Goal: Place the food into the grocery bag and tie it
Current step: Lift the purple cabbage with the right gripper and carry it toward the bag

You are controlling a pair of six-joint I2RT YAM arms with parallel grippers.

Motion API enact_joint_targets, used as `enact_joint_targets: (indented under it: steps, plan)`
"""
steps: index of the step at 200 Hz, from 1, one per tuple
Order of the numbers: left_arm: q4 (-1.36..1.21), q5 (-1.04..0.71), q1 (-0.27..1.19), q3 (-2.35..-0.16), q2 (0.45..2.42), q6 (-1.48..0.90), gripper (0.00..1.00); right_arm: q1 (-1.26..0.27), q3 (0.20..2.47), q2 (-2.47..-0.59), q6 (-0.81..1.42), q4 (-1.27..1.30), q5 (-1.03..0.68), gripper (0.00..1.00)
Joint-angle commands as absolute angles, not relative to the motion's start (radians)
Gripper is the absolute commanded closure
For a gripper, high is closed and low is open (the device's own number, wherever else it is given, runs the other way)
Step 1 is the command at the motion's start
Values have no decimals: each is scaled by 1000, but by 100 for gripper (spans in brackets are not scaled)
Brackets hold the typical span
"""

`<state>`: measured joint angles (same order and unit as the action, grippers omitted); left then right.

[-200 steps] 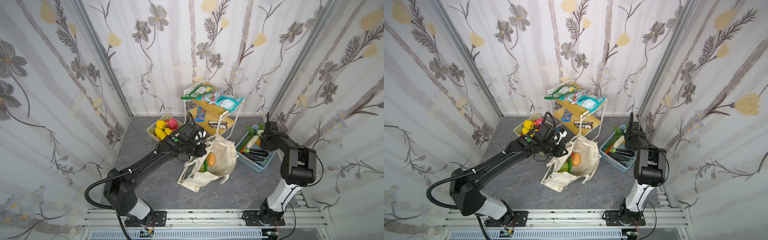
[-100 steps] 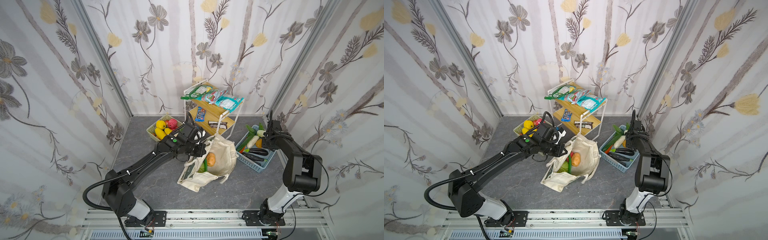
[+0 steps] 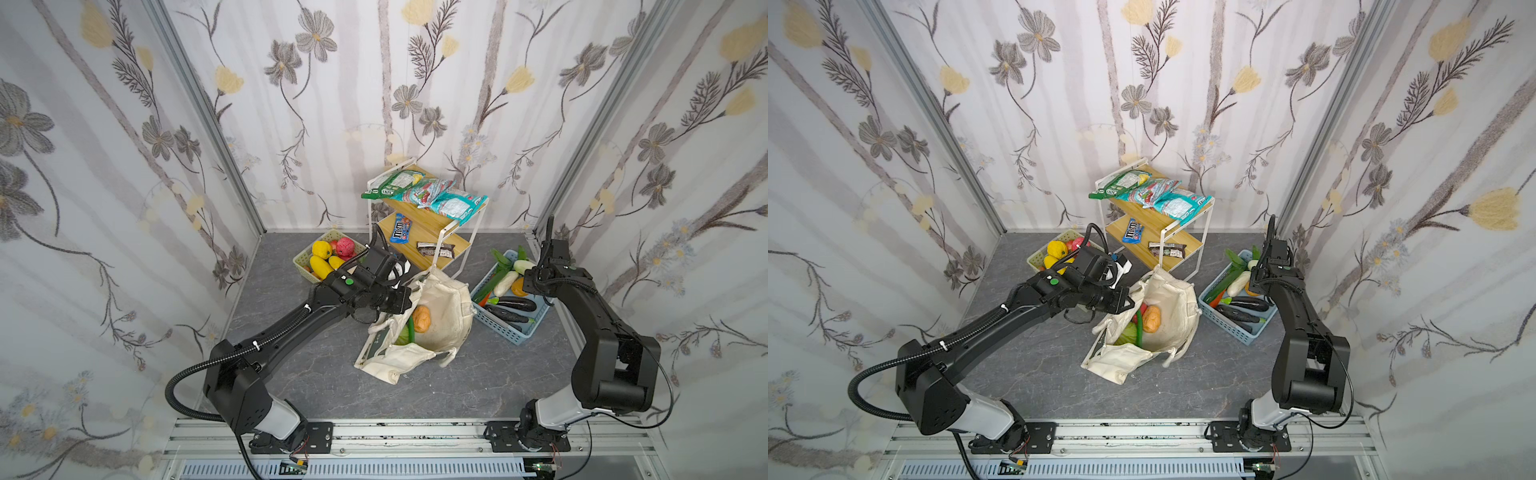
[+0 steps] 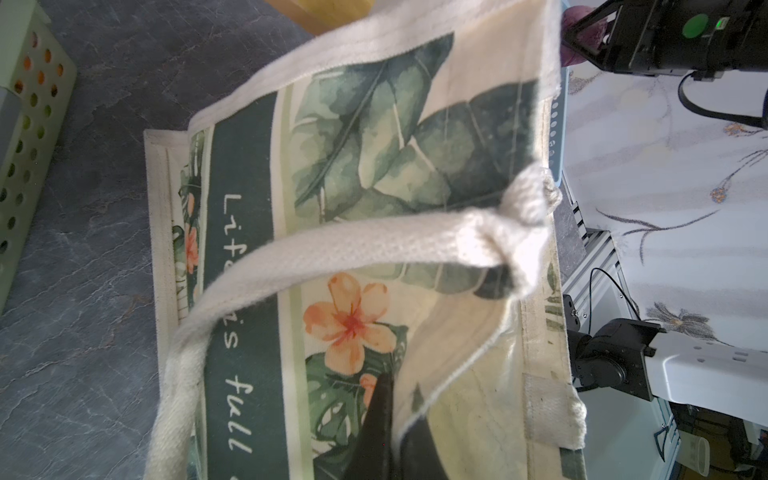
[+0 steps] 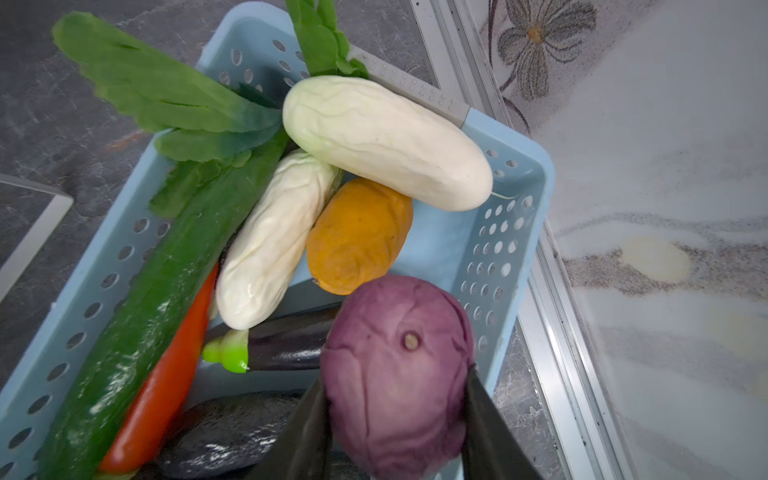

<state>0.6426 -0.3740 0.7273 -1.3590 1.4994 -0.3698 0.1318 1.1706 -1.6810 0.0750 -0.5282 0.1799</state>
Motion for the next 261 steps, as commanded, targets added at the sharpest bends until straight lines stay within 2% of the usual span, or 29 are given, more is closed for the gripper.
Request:
enact_joint_targets:
  steps: [1, 81, 175, 215, 261]
  plan:
    - [655, -369, 726, -1357, 1489, -371, 100, 123, 1149, -1642, 114, -498, 143, 61]
    - [657, -375, 726, -1359, 1493, -371, 100, 63, 1060, -1446, 179, -487, 49, 61]
    - [655, -390, 726, -1378, 1515, -367, 100, -13, 1069, -1270, 221, -521, -136, 60]
    - [661, -389, 726, -1391, 1522, -364, 100, -96, 1071, -1220, 246, -517, -219, 60]
    - [667, -389, 726, -1399, 1528, -364, 100, -224, 1063, -1169, 292, -513, -234, 59]
